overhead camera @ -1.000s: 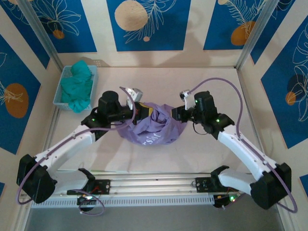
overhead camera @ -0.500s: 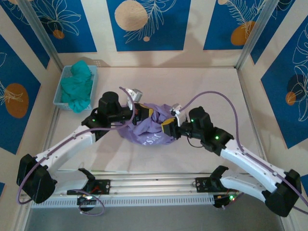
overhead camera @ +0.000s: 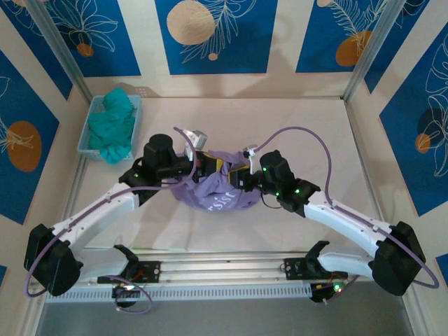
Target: Fold the inside-out t-shirt
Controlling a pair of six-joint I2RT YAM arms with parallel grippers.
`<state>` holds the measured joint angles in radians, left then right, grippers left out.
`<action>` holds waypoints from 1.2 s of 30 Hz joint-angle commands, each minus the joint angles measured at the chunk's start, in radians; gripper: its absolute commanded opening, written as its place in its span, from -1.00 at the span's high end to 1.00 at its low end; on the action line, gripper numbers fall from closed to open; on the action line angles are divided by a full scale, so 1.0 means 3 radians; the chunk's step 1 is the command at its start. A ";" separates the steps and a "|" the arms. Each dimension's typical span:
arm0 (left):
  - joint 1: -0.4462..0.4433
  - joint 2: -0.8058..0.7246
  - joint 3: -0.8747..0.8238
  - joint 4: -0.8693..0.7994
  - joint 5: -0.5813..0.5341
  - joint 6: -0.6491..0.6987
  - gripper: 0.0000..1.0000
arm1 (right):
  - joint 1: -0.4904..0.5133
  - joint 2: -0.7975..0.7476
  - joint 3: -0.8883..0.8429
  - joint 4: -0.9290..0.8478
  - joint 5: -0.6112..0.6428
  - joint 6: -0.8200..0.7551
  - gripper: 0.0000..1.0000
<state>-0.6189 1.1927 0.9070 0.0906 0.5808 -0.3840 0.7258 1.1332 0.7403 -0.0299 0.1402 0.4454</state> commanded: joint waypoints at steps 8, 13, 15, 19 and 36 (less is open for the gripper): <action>0.0025 -0.0018 -0.0043 0.0194 0.0162 0.0042 1.00 | -0.0059 0.0212 0.0200 0.0307 0.0257 0.0206 0.24; 0.0023 -0.0010 -0.0057 0.0219 0.0166 0.0046 1.00 | -0.0117 0.0377 0.0293 0.0377 0.0191 0.0276 0.32; 0.0026 -0.0008 -0.0068 0.0211 0.0152 0.0067 1.00 | -0.0158 0.0405 0.0304 0.0423 0.0114 0.0322 0.51; 0.0027 -0.0013 -0.0061 0.0098 -0.0048 0.0104 1.00 | -0.0249 0.0269 0.0316 0.0414 -0.0137 0.0290 0.94; 0.0070 0.0207 0.0078 -0.0412 -0.1364 0.0342 0.69 | -0.0897 -0.0318 0.0053 0.0921 -0.2480 0.1036 1.00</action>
<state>-0.6086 1.2354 0.8955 0.0227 0.2443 -0.3126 0.4629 1.0233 0.7692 0.1318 -0.4637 0.6556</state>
